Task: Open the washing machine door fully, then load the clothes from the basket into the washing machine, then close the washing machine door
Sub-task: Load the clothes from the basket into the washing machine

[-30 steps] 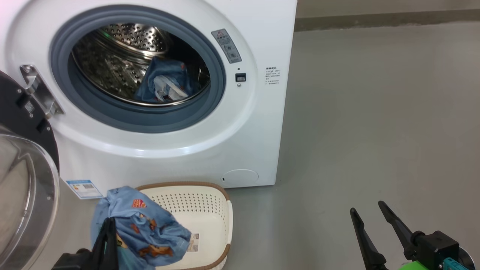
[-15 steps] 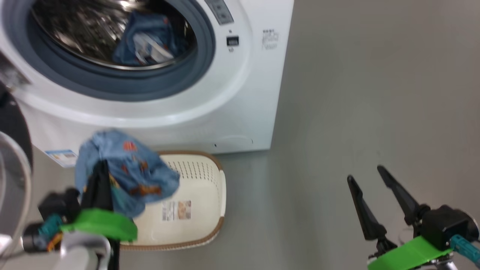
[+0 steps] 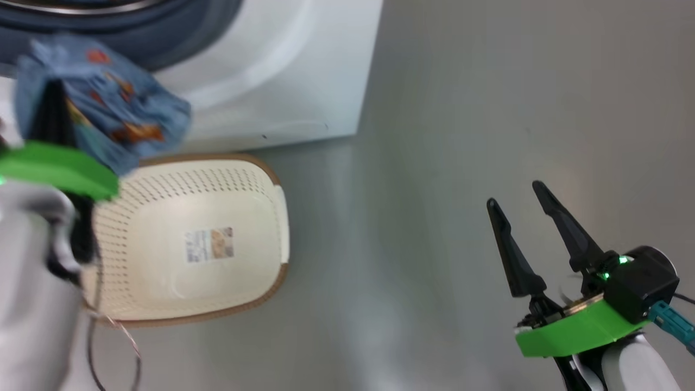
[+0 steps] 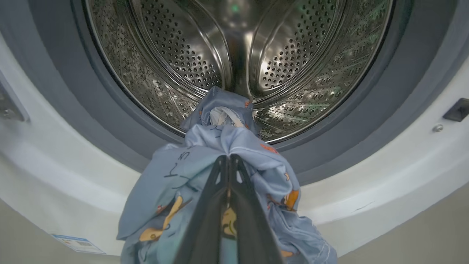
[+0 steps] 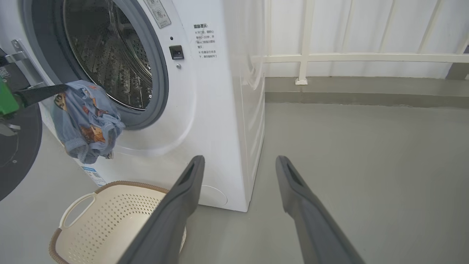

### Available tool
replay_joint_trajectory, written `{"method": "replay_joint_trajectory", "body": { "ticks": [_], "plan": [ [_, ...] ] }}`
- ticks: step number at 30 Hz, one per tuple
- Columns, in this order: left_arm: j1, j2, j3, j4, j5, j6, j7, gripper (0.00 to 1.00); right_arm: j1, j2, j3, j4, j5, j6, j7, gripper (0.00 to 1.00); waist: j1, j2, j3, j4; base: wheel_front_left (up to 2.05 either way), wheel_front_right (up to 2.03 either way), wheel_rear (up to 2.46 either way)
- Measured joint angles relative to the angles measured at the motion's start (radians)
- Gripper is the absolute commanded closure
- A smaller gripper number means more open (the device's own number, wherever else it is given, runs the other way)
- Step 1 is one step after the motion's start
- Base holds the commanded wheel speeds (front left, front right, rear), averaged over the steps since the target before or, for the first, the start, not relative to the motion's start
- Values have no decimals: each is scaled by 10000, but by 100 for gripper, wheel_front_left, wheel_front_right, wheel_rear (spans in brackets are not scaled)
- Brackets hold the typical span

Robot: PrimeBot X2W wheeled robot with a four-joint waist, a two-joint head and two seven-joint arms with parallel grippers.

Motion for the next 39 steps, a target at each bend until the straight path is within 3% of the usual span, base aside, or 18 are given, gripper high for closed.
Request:
{"method": "replay_joint_trajectory", "body": {
  "ticks": [9,18,24,28,35,39],
  "plan": [
    [-2678,1221,378,1505,-405,-600,1751,100,-857,130,571,913,412,0,-685,0,0,0,1212,-1012,0,0,0],
    [-4738,2483,504,2337,-240,-660,3045,100,-1406,267,1191,1691,794,0,-1083,0,0,0,2046,-2246,0,0,0],
    [-5770,3066,516,2426,240,-554,2796,100,-1564,324,1329,1906,999,0,-1168,0,0,0,2346,-2743,0,0,0],
    [-6606,3405,489,2539,669,-548,2088,100,-1713,362,1373,1981,1068,0,-1177,0,0,0,2609,-3009,0,0,0],
    [-7559,3440,453,2888,1101,-508,579,100,-1805,435,1379,1967,1091,0,-1179,0,0,0,2956,-3240,0,0,0],
    [-7572,3415,443,3622,1074,-583,562,100,-1980,481,1379,1904,1164,0,-1181,0,0,0,3073,-3283,0,0,0]
  ]
}}
